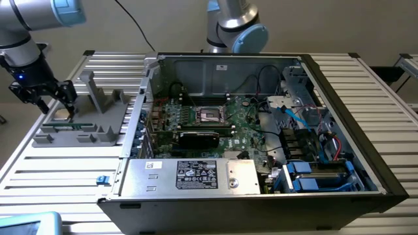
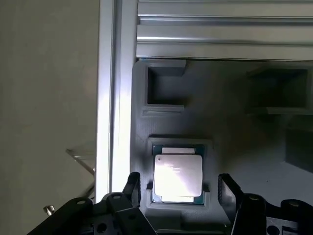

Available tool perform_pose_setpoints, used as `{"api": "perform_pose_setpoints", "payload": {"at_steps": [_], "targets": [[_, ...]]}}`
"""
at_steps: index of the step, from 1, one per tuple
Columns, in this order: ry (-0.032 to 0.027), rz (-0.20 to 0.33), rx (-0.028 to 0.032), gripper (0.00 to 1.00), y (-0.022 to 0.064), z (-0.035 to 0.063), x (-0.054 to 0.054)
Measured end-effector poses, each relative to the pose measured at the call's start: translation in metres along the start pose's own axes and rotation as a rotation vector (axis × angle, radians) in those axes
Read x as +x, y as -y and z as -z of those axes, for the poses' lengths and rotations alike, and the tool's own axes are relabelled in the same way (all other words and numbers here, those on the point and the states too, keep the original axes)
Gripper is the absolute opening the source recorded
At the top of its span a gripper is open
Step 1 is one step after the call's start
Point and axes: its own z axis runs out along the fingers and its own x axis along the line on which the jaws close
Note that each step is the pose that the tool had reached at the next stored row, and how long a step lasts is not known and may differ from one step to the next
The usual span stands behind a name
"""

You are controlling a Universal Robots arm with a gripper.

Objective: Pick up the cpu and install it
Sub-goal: 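Pick up the cpu and move it towards the insertion slot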

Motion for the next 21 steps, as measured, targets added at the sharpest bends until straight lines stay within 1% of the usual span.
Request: {"api": "perform_pose_setpoints", "payload": {"at_steps": [2,3,4,5,6,7,8,11,15,17,18,19,20,21], "targets": [[-0.0001,0.000,0.0031,0.75,-0.0017,-0.0011,0.000],[-0.0001,0.000,0.0076,0.75,-0.0029,-0.0014,0.000],[-0.0004,0.000,0.0145,0.75,-0.0041,-0.0016,0.000],[-0.0006,0.000,0.0232,0.75,-0.0049,-0.0017,0.000],[-0.0006,-0.001,0.0274,0.75,-0.0051,-0.0018,0.000],[-0.0007,-0.001,0.0298,0.75,-0.0053,-0.0019,0.001],[0.0001,-0.001,0.0307,0.75,-0.0054,-0.0020,0.001],[0.0009,0.000,0.0299,0.75,-0.0054,-0.0035,0.001],[0.0010,-0.001,0.0246,0.75,-0.0053,-0.0088,0.001],[0.0011,0.000,0.0200,0.75,-0.0051,-0.0112,0.000],[0.0010,0.000,0.0169,0.75,-0.0051,-0.0123,0.000],[0.0006,0.000,0.0126,0.75,-0.0051,-0.0132,-0.001],[-0.0012,0.000,0.0098,0.75,-0.0051,-0.0137,-0.001],[-0.0041,0.000,0.0084,0.75,-0.0051,-0.0141,-0.001]]}}
